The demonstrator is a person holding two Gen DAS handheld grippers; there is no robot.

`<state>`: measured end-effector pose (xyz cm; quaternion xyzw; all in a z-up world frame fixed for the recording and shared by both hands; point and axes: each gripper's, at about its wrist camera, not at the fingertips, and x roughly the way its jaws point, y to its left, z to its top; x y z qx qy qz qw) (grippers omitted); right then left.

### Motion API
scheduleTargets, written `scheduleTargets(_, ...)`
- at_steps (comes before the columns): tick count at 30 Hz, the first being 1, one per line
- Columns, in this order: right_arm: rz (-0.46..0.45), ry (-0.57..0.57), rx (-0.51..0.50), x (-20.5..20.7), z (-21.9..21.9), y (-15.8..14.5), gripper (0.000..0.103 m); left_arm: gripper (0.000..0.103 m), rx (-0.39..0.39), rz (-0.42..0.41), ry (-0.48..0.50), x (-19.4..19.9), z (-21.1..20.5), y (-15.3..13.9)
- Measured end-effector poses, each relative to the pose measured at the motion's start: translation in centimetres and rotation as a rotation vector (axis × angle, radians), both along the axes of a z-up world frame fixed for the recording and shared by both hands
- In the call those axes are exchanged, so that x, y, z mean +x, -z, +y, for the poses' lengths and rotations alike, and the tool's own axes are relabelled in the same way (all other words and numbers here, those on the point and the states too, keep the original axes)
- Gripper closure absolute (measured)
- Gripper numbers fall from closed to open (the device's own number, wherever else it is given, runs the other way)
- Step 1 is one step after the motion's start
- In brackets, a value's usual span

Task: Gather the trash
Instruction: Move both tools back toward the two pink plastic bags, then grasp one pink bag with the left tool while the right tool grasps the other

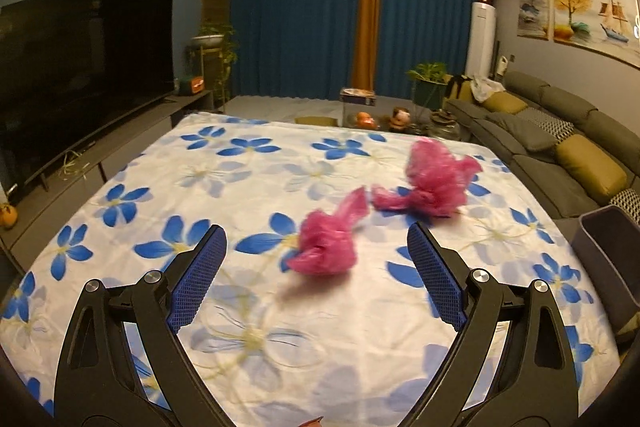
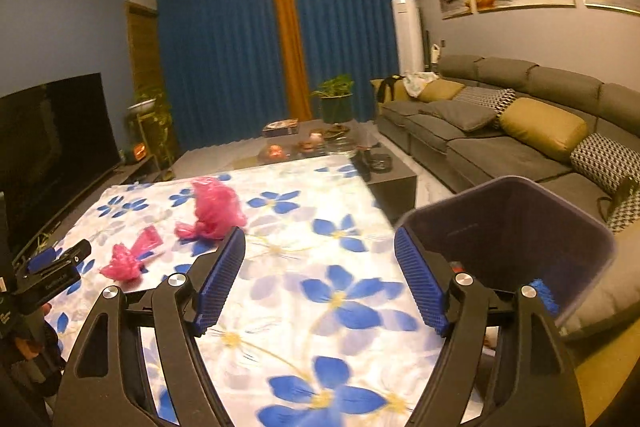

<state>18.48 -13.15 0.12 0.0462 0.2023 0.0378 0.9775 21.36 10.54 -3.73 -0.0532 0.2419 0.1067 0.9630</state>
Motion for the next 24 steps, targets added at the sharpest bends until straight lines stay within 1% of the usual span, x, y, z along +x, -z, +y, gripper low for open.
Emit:
scheduleTargets(4, 0.011, -0.025, 0.007, 1.7, 2.1, 0.4, 0.028, 0.013, -0.013, 0.005, 0.001, 0.5, 0.9, 0.3)
scheduleTargets(7, 0.02, -0.037, 0.008, 3.1, 3.5, 0.8, 0.028, 0.013, -0.013, 0.011, 0.026, 1.7, 1.0, 0.8)
scheduleTargets(12, 0.046, -0.049, 0.014, 5.4, 4.8, 1.6, 0.028, 0.013, -0.036, 0.056, 0.025, 4.5, 1.3, 2.0)
scheduleTargets(19, 0.069, -0.072, -0.002, 9.2, 7.3, 2.8, 0.028, 0.013, -0.032, 0.118, 0.029, 7.7, 1.5, 3.6)
scheduleTargets(22, 0.082, -0.086, -0.007, 11.1, 8.4, 3.2, 0.028, 0.021, -0.043, 0.15, 0.042, 8.9, 1.7, 4.3)
scheduleTargets(24, 0.089, -0.094, -0.013, 12.2, 9.1, 3.5, 0.028, 0.031, -0.044, 0.175, 0.052, 9.5, 1.8, 4.8)
